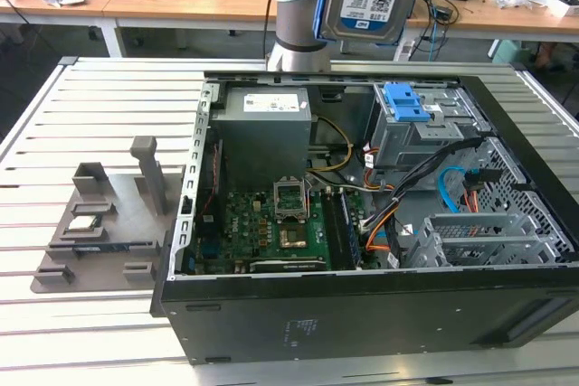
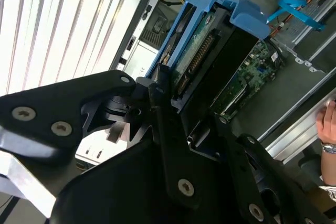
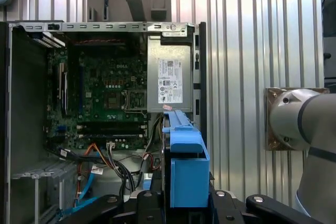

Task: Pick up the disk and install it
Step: 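Pick up the disk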

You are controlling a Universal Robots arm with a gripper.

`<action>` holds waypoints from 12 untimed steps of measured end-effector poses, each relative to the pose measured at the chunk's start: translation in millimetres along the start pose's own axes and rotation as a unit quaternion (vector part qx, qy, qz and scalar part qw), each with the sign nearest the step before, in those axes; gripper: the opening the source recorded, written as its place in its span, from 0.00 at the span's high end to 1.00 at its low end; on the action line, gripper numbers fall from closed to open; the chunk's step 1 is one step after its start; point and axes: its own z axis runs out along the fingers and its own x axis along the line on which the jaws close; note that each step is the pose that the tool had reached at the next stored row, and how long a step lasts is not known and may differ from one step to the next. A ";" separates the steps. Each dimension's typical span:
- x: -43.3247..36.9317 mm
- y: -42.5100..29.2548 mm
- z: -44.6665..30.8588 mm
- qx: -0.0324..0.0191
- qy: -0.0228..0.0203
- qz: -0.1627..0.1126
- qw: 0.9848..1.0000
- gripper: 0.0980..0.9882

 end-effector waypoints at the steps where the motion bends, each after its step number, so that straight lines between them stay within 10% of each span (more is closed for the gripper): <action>1: 0.0 -2.9 -0.1 0.000 0.000 0.000 1.000 0.70; 12: -0.5 -39.7 -1.7 0.000 0.000 0.000 1.000 0.70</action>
